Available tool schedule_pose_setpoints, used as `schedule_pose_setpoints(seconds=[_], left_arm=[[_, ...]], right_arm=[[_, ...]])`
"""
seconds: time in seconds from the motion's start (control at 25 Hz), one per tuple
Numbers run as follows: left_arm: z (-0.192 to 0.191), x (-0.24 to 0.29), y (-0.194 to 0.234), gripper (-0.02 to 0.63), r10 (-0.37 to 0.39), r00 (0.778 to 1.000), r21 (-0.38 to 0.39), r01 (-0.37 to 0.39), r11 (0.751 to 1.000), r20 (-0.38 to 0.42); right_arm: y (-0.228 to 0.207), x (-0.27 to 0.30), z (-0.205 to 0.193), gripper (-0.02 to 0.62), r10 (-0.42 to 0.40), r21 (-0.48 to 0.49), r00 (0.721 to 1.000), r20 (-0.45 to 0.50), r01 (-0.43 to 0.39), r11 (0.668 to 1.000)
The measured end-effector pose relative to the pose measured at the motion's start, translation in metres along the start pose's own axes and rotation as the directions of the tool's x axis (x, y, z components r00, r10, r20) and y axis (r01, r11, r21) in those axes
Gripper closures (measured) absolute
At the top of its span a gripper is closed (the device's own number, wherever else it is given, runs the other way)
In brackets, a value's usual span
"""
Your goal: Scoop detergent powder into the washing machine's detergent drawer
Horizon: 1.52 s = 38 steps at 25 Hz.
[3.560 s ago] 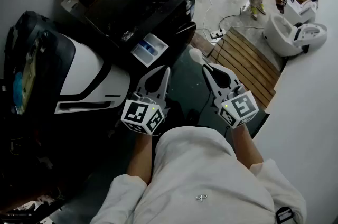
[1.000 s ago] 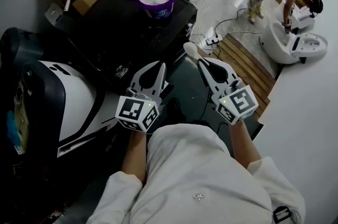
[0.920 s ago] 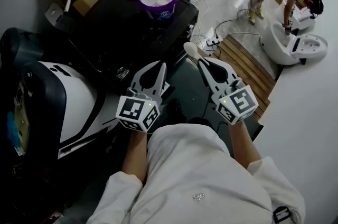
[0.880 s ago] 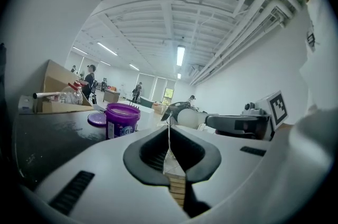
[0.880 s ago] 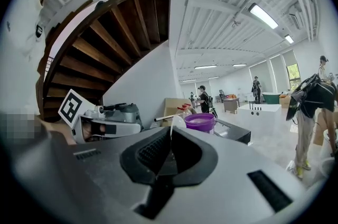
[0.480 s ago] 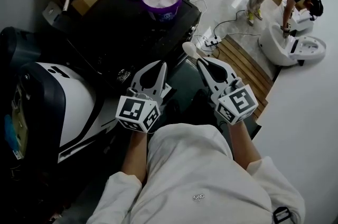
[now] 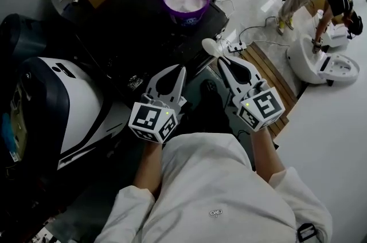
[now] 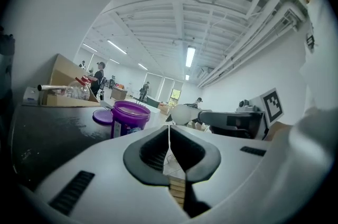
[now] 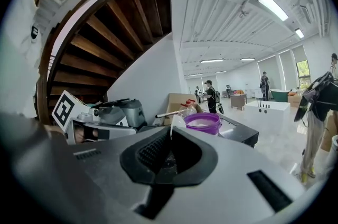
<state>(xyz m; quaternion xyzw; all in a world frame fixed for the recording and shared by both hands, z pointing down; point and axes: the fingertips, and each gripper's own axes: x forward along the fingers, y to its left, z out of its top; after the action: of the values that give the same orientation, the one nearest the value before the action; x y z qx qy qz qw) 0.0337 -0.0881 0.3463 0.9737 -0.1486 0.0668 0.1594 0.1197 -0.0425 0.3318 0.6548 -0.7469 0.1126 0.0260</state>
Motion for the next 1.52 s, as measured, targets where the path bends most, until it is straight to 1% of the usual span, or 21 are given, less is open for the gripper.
schedule_pose_setpoints(seconds=[0.16, 0.28, 0.6, 0.8, 1.08, 1.36, 1.52], left_arm=[[0.005, 0.018, 0.007, 0.583, 0.037, 0.999, -0.010, -0.037, 0.999, -0.012], [0.010, 0.030, 0.014, 0.583, 0.067, 0.998, -0.008, -0.067, 0.998, -0.015], [0.026, 0.059, 0.031, 0.583, 0.167, 0.986, -0.015, -0.167, 0.986, 0.002], [0.033, 0.075, 0.042, 0.583, 0.244, 0.970, -0.028, -0.243, 0.970, 0.015], [0.035, 0.090, 0.048, 0.583, 0.339, 0.940, -0.047, -0.338, 0.940, 0.029], [0.032, 0.100, 0.047, 0.583, 0.403, 0.915, -0.068, -0.401, 0.914, 0.027], [0.030, 0.103, 0.048, 0.583, 0.436, 0.900, -0.085, -0.432, 0.898, 0.033]], right_arm=[[-0.021, 0.022, 0.006, 0.586, 0.038, 0.013, 0.999, -0.035, -0.037, 0.999], [-0.035, 0.039, 0.014, 0.586, 0.081, -0.008, 0.996, -0.036, -0.082, 0.997], [-0.076, 0.079, 0.030, 0.586, 0.162, -0.026, 0.985, -0.055, -0.164, 0.986], [-0.095, 0.105, 0.037, 0.586, 0.226, -0.059, 0.971, -0.073, -0.230, 0.971], [-0.116, 0.133, 0.034, 0.586, 0.293, -0.104, 0.946, -0.137, -0.308, 0.946], [-0.130, 0.158, 0.027, 0.584, 0.349, -0.154, 0.912, -0.217, -0.385, 0.910], [-0.135, 0.171, 0.023, 0.584, 0.355, -0.198, 0.897, -0.264, -0.410, 0.890]])
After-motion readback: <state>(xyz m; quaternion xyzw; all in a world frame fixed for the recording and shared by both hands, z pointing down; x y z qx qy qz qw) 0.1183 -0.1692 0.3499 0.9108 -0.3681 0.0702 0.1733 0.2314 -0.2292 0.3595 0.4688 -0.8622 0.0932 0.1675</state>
